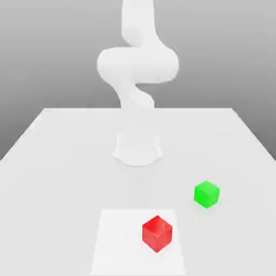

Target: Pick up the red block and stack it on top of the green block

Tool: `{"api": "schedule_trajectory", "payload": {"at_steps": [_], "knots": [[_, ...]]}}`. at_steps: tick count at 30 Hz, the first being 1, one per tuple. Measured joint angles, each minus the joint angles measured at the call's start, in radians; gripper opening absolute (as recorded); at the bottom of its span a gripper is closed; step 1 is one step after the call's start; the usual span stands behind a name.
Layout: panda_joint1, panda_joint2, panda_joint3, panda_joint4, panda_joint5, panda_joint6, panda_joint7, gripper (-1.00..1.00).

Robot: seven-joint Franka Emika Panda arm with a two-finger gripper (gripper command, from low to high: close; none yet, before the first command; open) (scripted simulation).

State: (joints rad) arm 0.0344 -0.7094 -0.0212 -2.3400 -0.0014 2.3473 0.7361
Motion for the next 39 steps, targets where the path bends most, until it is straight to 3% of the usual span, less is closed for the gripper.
{"api": "schedule_trajectory", "payload": {"at_steps": [11,20,26,27,34,39], "knots": [[0.123,0.406,-0.071,-0.179,0.021,0.212,-0.305,0.0],[0.167,0.732,-0.068,-0.323,0.026,0.384,-0.543,0.0],[0.149,0.948,-0.041,-0.32,0.059,0.552,-0.604,0.0],[0.141,0.982,-0.032,-0.315,0.066,0.581,-0.609,-1.0],[0.138,0.99,-0.028,-0.314,0.065,0.585,-0.608,-1.0],[0.147,0.834,-0.046,-0.337,0.026,0.454,-0.58,-1.0]]}}
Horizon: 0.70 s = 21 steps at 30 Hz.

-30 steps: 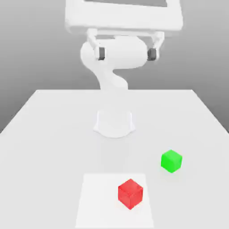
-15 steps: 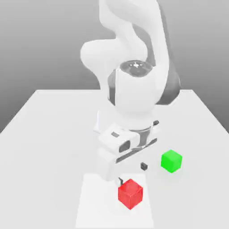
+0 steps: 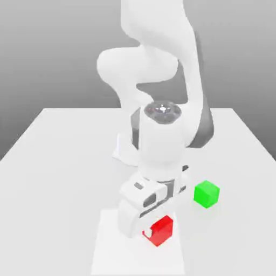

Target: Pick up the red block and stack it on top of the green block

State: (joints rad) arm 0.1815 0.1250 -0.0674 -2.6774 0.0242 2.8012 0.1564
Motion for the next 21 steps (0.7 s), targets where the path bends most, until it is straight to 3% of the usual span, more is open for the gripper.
{"api": "schedule_trajectory", "payload": {"at_steps": [13,21], "knots": [[0.325,-0.404,0.238,-0.285,0.098,-0.117,0.136,-1.0],[0.304,-0.164,0.259,-0.292,-0.003,0.129,0.217,-1.0]]}}
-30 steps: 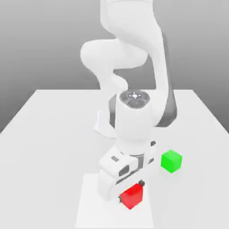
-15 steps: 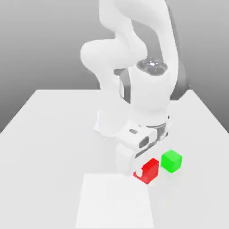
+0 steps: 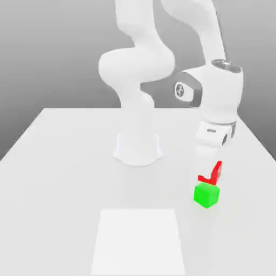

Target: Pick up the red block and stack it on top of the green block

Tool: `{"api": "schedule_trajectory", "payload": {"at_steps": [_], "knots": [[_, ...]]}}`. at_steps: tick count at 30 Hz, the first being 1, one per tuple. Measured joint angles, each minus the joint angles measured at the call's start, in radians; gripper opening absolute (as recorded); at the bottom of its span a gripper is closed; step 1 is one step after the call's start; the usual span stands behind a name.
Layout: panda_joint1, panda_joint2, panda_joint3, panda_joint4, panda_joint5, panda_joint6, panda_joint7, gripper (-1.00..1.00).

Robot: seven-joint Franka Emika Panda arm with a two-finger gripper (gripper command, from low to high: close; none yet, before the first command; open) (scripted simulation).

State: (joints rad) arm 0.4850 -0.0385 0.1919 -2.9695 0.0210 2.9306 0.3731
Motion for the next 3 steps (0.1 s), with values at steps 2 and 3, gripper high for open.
{"api": "schedule_trajectory", "payload": {"at_steps": [2,3], "knots": [[0.002,0.021,-0.004,0.001,-0.013,0.02,0.009,1.0],[0.001,0.021,-0.004,0.001,-0.013,0.02,0.009,1.0]]}}
